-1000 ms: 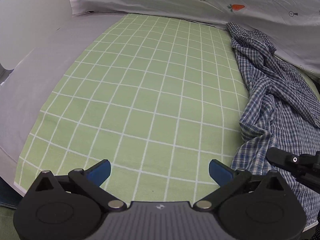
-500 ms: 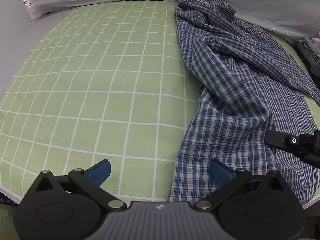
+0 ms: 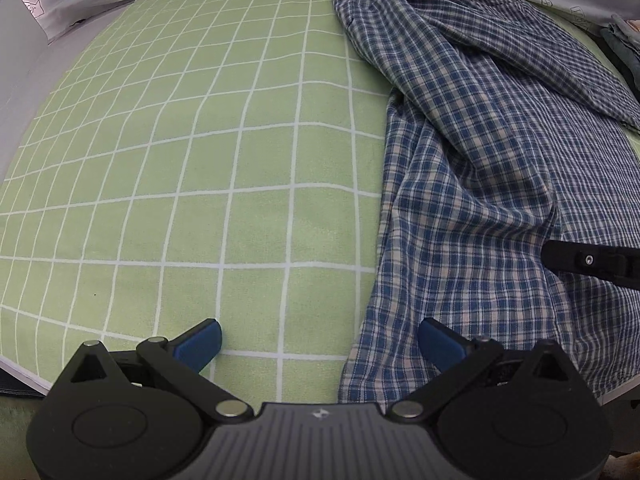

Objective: Fold clothes

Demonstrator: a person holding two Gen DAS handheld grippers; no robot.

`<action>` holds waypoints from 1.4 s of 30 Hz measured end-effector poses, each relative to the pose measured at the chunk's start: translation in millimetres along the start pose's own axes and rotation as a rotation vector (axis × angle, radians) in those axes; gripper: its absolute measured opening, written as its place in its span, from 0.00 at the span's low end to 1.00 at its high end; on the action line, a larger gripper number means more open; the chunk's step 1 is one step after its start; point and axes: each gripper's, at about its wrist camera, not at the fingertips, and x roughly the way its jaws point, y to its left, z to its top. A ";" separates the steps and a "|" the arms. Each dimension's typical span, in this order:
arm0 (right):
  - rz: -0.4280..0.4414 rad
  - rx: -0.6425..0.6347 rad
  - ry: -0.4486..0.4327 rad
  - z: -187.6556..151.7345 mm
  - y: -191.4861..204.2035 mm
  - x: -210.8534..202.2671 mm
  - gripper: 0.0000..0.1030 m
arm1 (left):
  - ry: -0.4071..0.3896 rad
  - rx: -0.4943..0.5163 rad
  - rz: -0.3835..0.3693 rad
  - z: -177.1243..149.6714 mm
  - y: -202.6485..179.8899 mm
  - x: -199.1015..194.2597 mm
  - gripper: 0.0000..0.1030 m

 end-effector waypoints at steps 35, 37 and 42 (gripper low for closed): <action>-0.466 0.457 -0.401 160.7 -201.5 -42.6 0.52 | -0.253 -0.262 -0.146 284.0 70.0 4.4 0.99; -0.497 0.451 -0.396 173.6 -214.5 -42.0 0.57 | -0.246 -0.293 -0.171 313.8 71.3 11.0 0.99; -0.509 0.387 -0.360 196.7 -239.2 -32.2 0.63 | -0.229 -0.294 -0.229 371.9 57.2 36.1 0.98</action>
